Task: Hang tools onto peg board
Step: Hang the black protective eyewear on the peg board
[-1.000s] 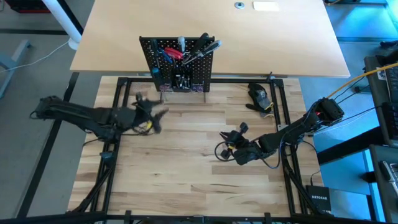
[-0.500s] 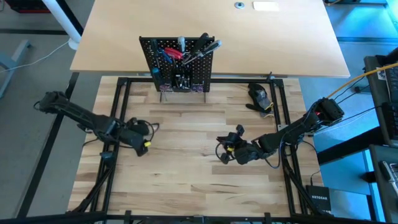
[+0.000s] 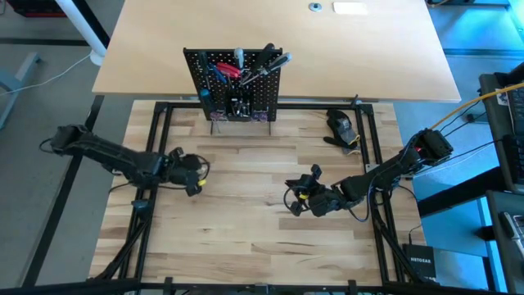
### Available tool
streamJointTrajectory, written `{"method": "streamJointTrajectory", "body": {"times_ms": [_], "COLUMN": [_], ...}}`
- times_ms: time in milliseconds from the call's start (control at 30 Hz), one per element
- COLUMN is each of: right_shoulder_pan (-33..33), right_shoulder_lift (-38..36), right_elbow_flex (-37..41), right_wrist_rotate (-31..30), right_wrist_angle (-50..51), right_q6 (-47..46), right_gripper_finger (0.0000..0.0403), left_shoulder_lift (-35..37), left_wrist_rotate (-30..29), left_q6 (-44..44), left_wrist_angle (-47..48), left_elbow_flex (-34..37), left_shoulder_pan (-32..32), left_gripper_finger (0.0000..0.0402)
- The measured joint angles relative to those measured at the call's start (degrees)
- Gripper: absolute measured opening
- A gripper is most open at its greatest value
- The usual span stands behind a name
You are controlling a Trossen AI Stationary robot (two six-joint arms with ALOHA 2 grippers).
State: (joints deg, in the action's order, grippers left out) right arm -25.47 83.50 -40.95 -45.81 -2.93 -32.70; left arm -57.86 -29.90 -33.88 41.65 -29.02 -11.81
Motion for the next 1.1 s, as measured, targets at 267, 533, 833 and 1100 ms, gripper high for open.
{"method": "streamJointTrajectory", "body": {"times_ms": [267, 533, 833, 1100], "right_shoulder_pan": [0.0, 0.0, 0.0, 0.0], "right_shoulder_lift": [0.0, 0.0, 0.0, -0.3], "right_elbow_flex": [0.0, 0.0, 0.0, -4.0], "right_wrist_rotate": [0.9, 0.9, 1.7, 5.8], "right_wrist_angle": [0.1, 0.1, 0.0, -0.4], "right_q6": [0.0, 0.0, 2.0, 8.9], "right_gripper_finger": [0.0033, 0.0033, 0.0033, 0.0033], "left_shoulder_lift": [-0.1, -0.1, 0.0, 0.8], "left_wrist_rotate": [9.3, 14.0, 18.8, 20.8], "left_q6": [1.7, 5.2, 7.6, 17.4], "left_wrist_angle": [-6.8, -11.6, -19.2, -39.1], "left_elbow_flex": [3.6, 7.5, 7.1, -1.6], "left_shoulder_pan": [6.9, 10.5, 9.6, 1.0], "left_gripper_finger": [0.0193, 0.0161, 0.0011, 0.0006]}}
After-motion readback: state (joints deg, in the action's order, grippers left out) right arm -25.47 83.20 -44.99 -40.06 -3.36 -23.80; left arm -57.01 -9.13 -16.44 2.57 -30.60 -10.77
